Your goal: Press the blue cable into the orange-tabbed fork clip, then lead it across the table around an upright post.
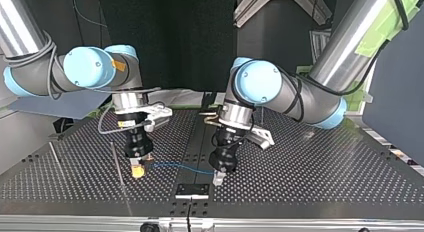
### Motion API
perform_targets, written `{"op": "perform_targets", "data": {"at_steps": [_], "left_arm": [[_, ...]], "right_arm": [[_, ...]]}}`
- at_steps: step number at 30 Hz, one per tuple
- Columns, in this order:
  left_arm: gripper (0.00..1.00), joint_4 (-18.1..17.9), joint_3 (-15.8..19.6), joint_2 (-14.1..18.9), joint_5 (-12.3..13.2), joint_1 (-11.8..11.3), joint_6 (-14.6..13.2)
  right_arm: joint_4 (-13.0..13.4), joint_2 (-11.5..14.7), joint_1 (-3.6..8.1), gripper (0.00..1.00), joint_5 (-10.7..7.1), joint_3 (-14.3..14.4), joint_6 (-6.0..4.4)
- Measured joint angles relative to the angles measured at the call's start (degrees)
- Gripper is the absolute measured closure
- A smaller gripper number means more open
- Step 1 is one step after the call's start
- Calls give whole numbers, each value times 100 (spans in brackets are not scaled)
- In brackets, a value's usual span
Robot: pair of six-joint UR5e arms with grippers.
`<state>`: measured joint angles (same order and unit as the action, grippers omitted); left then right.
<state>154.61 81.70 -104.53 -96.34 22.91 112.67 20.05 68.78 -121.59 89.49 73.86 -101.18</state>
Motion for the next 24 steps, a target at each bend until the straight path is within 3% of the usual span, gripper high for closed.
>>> {"op": "perform_targets", "data": {"at_steps": [5,14,21,24], "left_arm": [[100,30,1,-1,-57,25,-15],[100,432,27,-17,-513,122,-308],[100,777,255,-181,-771,186,-471],[100,765,401,-266,-790,213,-505]], "right_arm": [[0,0,-13,100,-1,1,4],[-21,-31,-35,100,19,104,35],[-21,-160,-53,100,19,235,43],[-16,-211,-73,100,27,290,48]]}}
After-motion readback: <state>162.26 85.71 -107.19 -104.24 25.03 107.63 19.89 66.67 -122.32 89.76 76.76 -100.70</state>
